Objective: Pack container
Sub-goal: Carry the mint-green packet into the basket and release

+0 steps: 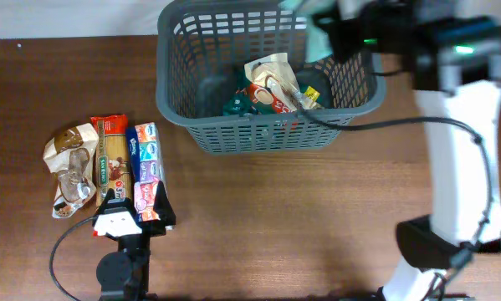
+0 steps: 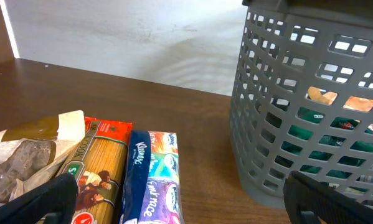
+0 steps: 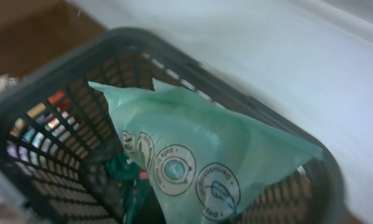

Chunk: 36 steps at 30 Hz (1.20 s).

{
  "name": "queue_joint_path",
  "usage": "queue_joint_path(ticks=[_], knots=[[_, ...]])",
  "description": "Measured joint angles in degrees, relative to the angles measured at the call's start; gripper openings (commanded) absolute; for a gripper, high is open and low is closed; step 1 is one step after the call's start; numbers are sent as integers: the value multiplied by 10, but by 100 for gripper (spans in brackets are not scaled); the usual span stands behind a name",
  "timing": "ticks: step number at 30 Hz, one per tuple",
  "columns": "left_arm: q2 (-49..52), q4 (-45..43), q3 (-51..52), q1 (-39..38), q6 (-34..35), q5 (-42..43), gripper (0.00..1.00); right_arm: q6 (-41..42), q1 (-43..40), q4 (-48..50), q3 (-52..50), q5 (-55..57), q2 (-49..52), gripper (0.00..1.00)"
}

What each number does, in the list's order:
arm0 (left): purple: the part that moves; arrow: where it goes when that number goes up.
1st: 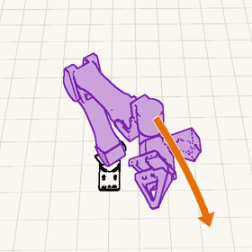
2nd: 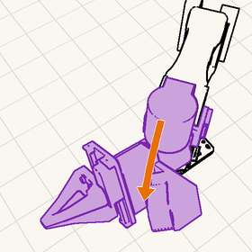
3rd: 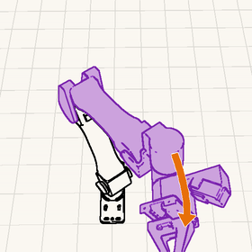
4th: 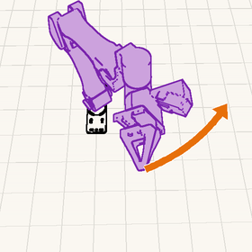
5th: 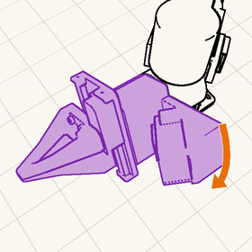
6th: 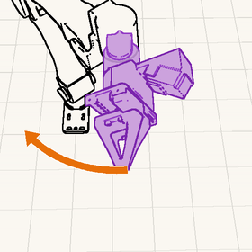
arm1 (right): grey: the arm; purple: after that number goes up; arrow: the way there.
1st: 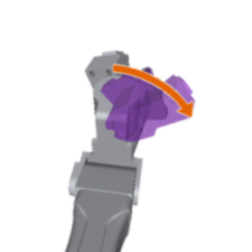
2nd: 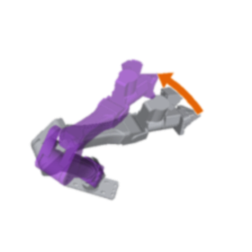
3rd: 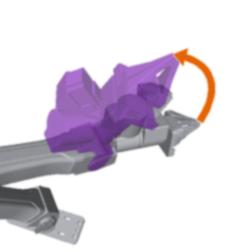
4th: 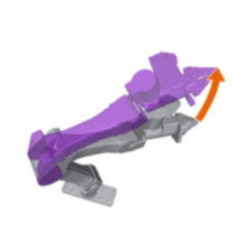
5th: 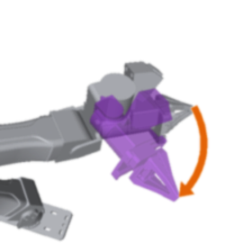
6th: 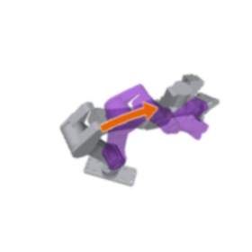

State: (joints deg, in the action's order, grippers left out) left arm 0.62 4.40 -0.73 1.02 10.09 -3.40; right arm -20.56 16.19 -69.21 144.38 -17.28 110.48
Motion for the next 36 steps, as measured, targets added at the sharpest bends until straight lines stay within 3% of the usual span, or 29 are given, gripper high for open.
queue_joint_path(ticks=[14,18,19,20,29,36], knots=[[0,0,0,0,0,0,99,8,82,61,-22,61,226,5],[0,0,0,0,0,0,99,30,84,63,-22,63,243,42],[0,0,0,0,0,0,99,36,84,63,-22,63,243,58],[0,0,0,0,0,0,99,40,84,62,-22,64,244,66],[0,0,0,0,0,0,99,58,73,50,-25,112,214,94],[0,0,0,0,0,0,99,91,-42,48,-28,134,43,98]])
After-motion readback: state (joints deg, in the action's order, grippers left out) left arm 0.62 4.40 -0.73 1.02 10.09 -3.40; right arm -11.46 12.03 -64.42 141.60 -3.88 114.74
